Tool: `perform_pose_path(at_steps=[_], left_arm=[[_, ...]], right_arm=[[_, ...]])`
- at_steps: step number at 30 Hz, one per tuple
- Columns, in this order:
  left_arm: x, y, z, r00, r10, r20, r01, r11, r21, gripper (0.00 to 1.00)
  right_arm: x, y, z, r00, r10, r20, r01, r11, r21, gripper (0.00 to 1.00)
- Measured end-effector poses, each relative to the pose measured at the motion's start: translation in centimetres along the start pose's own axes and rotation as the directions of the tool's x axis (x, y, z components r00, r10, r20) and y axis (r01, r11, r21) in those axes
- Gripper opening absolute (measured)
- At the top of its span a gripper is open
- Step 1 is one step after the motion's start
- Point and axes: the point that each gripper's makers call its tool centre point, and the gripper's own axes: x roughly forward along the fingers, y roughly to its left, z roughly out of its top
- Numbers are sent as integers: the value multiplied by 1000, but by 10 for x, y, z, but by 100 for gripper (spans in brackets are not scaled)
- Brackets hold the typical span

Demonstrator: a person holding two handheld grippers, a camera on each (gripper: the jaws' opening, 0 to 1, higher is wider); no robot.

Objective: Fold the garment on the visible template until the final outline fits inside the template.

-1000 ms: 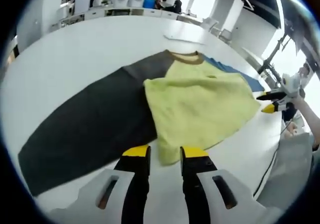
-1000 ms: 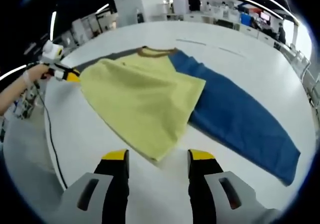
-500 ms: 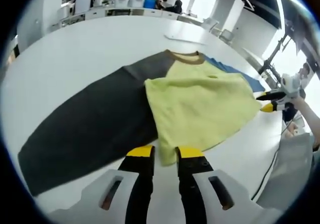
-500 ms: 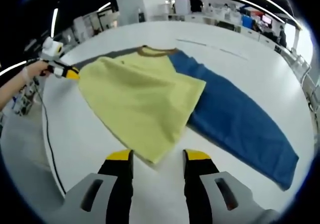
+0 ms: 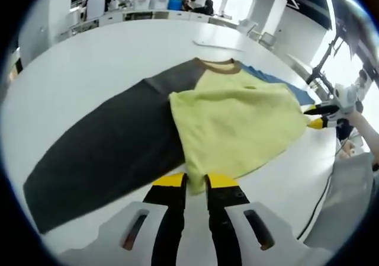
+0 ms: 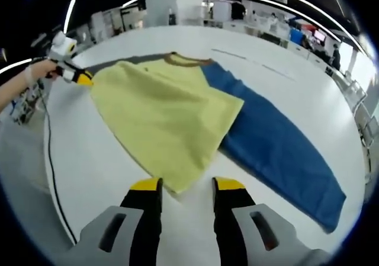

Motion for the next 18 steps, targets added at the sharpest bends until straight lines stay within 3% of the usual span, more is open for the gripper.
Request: perform_pose_path(at_steps=[8,12,18], left_arm=[[-5,-3,-1,1000,-1,-5,1,1000,5,9],[-7,-4,-2,1000,3,-11,-3,1000,18,7],[-8,-2,-2,1000,8,-8,-8,1000,25,5]], right_arm=[[0,-1,0,1000,-8,1,8,1000,-2,31],[0,4,1,1000,17,4,-17,1000,6,19],[2,8,3,1000,29,3,-30,999,30,10]])
